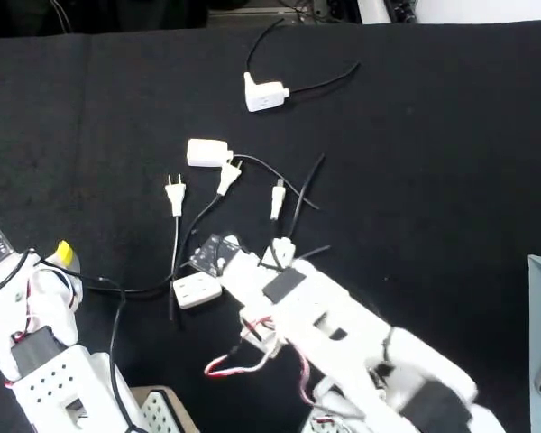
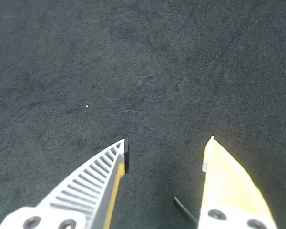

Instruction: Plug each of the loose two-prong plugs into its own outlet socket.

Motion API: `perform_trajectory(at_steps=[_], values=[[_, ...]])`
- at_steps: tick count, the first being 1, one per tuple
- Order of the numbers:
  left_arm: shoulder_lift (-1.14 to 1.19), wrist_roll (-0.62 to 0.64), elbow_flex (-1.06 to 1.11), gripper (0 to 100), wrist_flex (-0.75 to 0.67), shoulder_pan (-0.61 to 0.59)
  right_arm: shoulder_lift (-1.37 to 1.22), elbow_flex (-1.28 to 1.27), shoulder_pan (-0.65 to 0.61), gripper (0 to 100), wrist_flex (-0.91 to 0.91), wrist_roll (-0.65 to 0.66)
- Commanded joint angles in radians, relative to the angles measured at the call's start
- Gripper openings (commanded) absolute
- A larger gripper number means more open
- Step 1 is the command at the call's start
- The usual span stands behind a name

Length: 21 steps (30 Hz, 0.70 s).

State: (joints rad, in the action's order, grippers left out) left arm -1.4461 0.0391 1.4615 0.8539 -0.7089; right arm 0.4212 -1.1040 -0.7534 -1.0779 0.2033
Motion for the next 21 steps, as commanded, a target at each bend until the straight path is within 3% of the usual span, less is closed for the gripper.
perform_trajectory(at_steps=[1, 5, 13, 16, 21], values=[[-0.012, 0.003, -0.010, 26, -0.020, -0.007, -0.160, 0.051, -0.008, 11.7, 0.023, -0.012], [-0.012, 0.003, -0.010, 26, -0.020, -0.008, -0.260, 0.134, 0.025, 0.9, 0.026, -0.008], [-0.012, 0.003, -0.010, 26, -0.020, -0.007, -0.185, 0.145, 0.157, 1.2, 0.020, 0.086], [-0.012, 0.003, -0.010, 26, -0.020, -0.005, -0.147, 0.147, 0.163, 2.8, 0.023, 0.101], [-0.012, 0.003, -0.010, 26, -0.020, -0.005, -0.119, 0.147, 0.163, 14.1, 0.020, 0.097]])
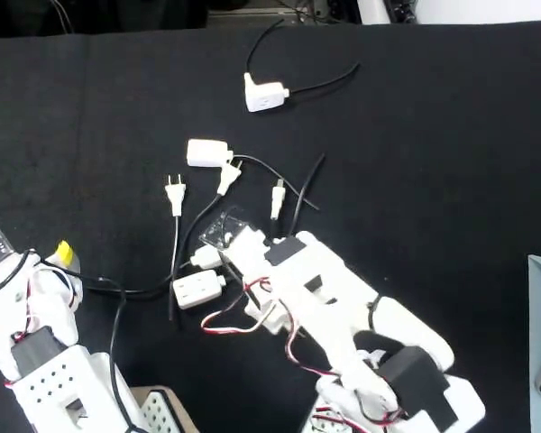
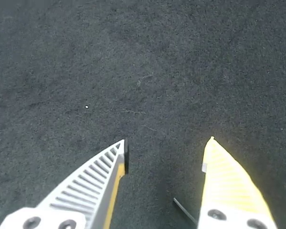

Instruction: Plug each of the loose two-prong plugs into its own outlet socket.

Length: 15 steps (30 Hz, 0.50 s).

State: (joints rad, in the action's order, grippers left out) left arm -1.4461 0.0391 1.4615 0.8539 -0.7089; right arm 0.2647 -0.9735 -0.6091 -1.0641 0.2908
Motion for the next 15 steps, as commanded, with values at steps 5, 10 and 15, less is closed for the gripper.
perform_trajectory(at_steps=[5, 10, 15], values=[[-0.012, 0.003, -0.010, 26, -0.020, -0.005, 0.044, 0.024, 0.017, 12.4, -0.032, 0.009], [-0.012, 0.003, -0.010, 26, -0.020, -0.004, 0.044, 0.064, 0.025, 12.4, -0.135, 0.009], [-0.012, 0.003, -0.010, 26, -0.020, -0.004, 0.036, 0.070, 0.055, 12.4, -0.157, 0.018]])
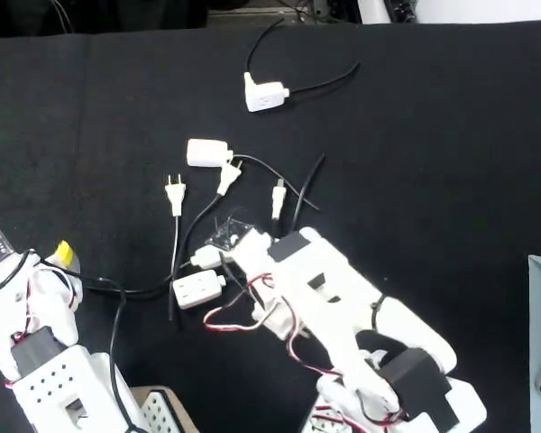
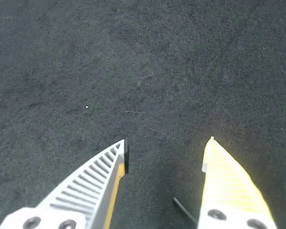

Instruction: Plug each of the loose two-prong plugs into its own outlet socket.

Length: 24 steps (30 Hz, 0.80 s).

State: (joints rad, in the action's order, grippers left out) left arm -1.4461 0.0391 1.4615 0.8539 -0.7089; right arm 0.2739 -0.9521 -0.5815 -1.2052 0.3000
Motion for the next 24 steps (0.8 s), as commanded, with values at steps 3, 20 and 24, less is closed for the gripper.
perform_trajectory(at_steps=[3, 20, 24], values=[[-0.012, 0.003, -0.010, 26, -0.020, -0.004, 0.027, 0.041, 0.026, 12.1, -0.014, 0.009], [-0.012, 0.003, -0.010, 26, -0.020, -0.005, 0.036, 0.062, 0.029, 1.1, 0.064, 0.009], [-0.012, 0.003, -0.010, 26, -0.020, -0.005, 0.035, 0.059, 0.029, 1.1, 0.158, 0.008]])
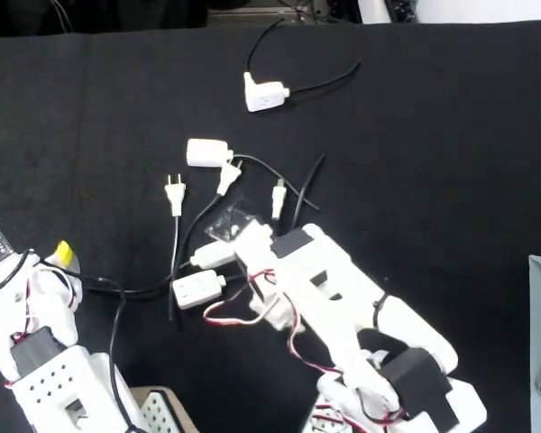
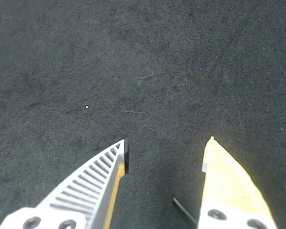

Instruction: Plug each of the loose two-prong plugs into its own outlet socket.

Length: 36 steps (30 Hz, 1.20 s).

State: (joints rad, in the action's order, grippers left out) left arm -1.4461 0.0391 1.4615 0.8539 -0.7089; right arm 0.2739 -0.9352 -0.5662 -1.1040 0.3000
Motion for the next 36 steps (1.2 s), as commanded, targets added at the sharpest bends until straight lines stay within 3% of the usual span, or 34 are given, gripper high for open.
perform_trajectory(at_steps=[1, 8, 13, 22, 27, 36], values=[[-0.012, 0.003, -0.010, 26, -0.020, -0.005, 0.035, 0.042, 0.014, 1.1, 0.071, 0.006], [-0.012, 0.003, -0.010, 26, -0.020, -0.004, 0.027, 0.042, 0.014, 1.8, 0.064, 0.002], [-0.012, 0.003, -0.010, 26, -0.020, -0.004, 0.035, 0.050, 0.012, 10.7, -0.025, 0.000], [-0.012, 0.003, -0.010, 26, -0.020, -0.002, 0.035, 0.047, 0.014, 10.5, -0.037, 0.000], [-0.012, 0.003, -0.010, 26, -0.020, -0.002, 0.035, 0.054, 0.014, 1.7, -0.029, 0.003], [-0.012, 0.003, -0.010, 26, -0.021, -0.002, 0.048, 0.125, 0.014, 1.2, -0.064, 0.002]])
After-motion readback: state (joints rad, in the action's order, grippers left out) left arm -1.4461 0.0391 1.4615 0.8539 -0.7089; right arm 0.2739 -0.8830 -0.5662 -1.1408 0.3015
